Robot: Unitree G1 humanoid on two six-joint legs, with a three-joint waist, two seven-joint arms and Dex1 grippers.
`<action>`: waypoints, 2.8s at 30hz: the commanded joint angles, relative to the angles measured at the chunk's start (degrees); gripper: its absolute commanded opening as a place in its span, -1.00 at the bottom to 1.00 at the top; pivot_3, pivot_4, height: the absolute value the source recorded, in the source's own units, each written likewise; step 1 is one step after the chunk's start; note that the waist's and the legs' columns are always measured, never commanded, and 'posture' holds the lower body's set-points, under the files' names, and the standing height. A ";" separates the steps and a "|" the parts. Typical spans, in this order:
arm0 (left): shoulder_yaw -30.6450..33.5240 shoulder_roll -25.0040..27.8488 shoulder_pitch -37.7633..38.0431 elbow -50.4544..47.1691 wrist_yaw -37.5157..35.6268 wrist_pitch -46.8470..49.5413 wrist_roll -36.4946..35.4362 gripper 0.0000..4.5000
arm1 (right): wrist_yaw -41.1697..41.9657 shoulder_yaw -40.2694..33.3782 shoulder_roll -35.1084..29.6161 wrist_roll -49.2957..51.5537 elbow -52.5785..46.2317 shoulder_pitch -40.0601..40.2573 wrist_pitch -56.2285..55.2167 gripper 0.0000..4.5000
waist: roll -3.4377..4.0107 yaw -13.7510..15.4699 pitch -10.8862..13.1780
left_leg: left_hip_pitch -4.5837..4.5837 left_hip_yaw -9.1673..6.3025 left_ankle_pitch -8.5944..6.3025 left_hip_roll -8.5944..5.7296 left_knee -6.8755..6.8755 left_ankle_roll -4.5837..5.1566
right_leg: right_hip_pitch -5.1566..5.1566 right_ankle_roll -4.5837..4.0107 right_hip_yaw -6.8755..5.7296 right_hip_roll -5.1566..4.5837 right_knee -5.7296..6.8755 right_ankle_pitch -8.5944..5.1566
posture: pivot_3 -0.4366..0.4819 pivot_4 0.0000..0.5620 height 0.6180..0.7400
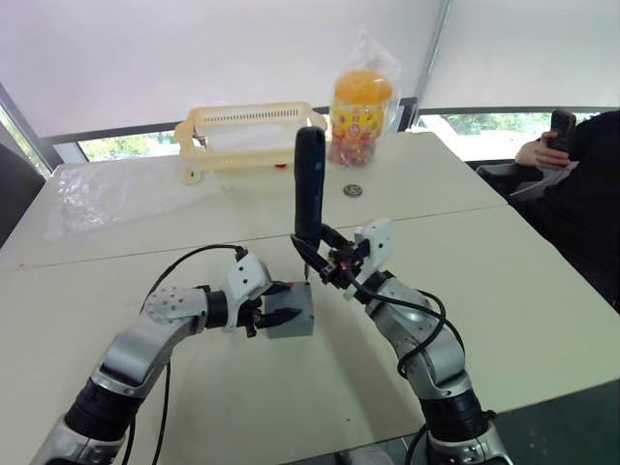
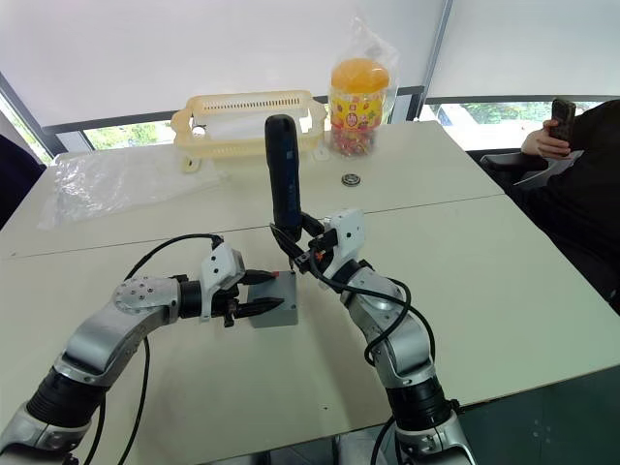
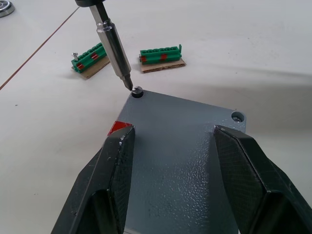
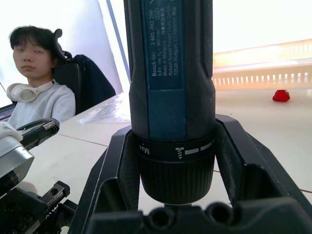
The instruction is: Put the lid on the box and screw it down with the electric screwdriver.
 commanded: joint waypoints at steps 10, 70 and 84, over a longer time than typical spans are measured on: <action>-0.84 0.58 0.64 0.71 0.06 1.01 1.31 0.14 | -0.38 -1.19 0.70 1.05 -4.79 -0.91 -0.84 -0.21 | 0.00 -0.01 0.00 | 0.00 0.00 0.00 0.00 -0.07 0.00 | -0.02 0.00 0.00 0.00 -0.03 0.00 | -0.05 -0.47 1.00; -0.70 0.76 0.94 0.89 0.07 1.07 1.34 0.14 | -1.05 0.20 1.29 0.70 -7.26 0.48 -0.06 -0.21 | 0.00 0.00 0.00 | 0.00 0.00 0.00 0.00 -0.12 0.00 | -0.05 -0.02 0.00 0.00 -0.05 -0.02 | -0.05 -0.47 1.00; -1.02 0.55 1.04 0.59 0.16 1.09 1.40 0.14 | -1.09 -0.50 1.34 0.38 -6.13 0.10 -0.72 -0.21 | 0.00 -0.01 0.00 | 0.00 0.01 0.00 0.00 -0.13 0.00 | -0.05 -0.03 0.00 0.00 -0.05 -0.02 | -0.05 -0.47 1.00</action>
